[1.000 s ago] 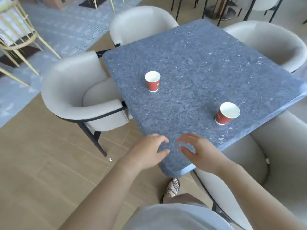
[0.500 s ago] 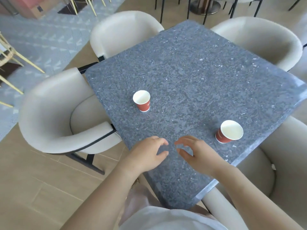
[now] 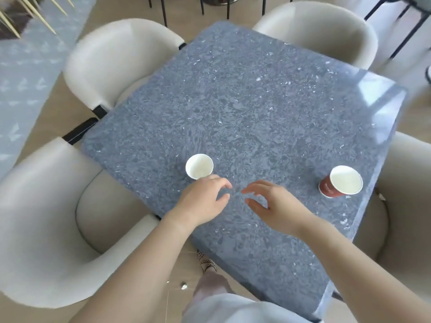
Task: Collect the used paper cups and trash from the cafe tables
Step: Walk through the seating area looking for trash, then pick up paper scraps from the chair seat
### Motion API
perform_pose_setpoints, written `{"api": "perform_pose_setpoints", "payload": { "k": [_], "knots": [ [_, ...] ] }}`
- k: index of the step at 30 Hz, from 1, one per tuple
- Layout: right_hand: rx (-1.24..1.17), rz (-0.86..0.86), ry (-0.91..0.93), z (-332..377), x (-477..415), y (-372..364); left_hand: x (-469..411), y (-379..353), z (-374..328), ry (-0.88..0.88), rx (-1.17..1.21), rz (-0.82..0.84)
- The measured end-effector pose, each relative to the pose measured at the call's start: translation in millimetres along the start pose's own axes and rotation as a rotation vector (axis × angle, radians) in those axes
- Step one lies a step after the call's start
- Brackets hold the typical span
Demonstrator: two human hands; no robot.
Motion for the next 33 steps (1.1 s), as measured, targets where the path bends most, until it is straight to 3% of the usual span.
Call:
{"api": "perform_pose_setpoints", "payload": {
  "k": [11, 20, 33],
  "knots": [
    [-0.005, -0.088, -0.181, 6, -35, -17, -13, 40, 62, -0.062, -0.121, -0.058],
    [-0.028, -0.19, -0.252, 9, -18, -28, -31, 28, 63, -0.113, -0.276, 0.027],
    [-0.1, -0.317, -0.437, -18, 47, -22, -58, -4, -5, -0.328, -0.292, 0.062]
  ]
}}
Point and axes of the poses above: each hand's wrist, its own x-axis away from the middle knuckle, its own y-axis out of the back of the hand, z = x × y, the point moved 4 cm from there along -x, towards the middle knuckle, and after that the axes turned 11 degrees about z, right-handed, at the moved point
